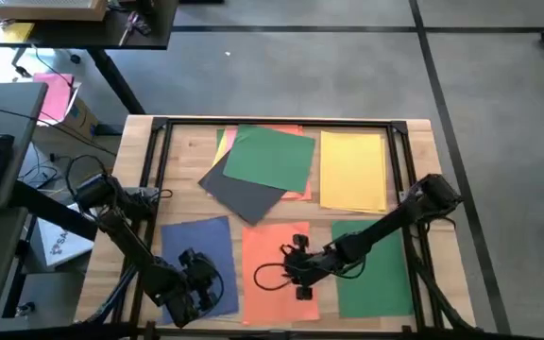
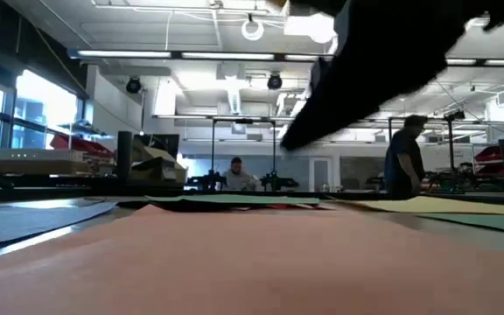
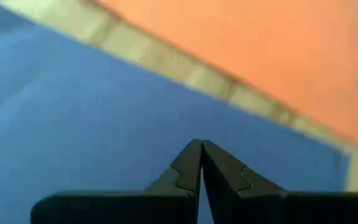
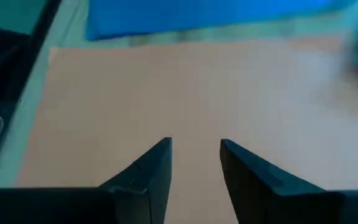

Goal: Organize paper
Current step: Adjust the bottom left violet paper

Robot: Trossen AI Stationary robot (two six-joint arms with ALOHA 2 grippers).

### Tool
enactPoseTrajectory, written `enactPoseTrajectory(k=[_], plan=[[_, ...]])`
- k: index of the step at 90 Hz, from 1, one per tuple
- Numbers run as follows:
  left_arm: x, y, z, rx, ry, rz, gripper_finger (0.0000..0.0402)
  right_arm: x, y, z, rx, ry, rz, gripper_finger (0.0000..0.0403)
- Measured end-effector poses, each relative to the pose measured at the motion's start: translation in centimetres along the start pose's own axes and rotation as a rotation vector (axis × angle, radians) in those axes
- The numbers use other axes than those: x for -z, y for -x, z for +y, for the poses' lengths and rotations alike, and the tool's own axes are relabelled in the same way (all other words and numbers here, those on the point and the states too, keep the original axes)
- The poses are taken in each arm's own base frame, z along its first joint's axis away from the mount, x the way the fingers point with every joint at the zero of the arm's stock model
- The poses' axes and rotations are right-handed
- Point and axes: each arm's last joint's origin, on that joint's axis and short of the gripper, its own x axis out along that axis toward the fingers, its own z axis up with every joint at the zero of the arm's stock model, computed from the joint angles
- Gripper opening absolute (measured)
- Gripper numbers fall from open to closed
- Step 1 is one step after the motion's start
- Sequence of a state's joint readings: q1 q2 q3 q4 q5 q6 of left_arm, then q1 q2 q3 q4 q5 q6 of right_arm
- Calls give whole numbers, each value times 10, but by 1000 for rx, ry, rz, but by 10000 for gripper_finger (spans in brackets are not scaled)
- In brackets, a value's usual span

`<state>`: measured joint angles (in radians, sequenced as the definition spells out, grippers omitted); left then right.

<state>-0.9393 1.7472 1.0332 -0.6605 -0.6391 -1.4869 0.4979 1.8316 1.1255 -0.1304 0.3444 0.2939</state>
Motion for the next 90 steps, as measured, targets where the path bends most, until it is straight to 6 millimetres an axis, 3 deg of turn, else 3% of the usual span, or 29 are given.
enactPoseTrajectory(k=[20,29,40,50,70,90], plan=[[-4,-6,5,-20,100,27,0,3,53,-70,368,112,167,122],[5,-20,17,-88,154,135,0,16,55,-106,391,34,240,122],[15,-33,31,-137,162,174,0,29,49,-132,313,-83,251,122],[19,-37,38,-140,77,179,0,37,41,-141,250,-162,215,122],[21,-38,35,-79,-196,188,0,41,35,-139,221,-160,150,122],[22,-37,28,-25,-174,203,0,39,35,-137,210,-166,130,122]])
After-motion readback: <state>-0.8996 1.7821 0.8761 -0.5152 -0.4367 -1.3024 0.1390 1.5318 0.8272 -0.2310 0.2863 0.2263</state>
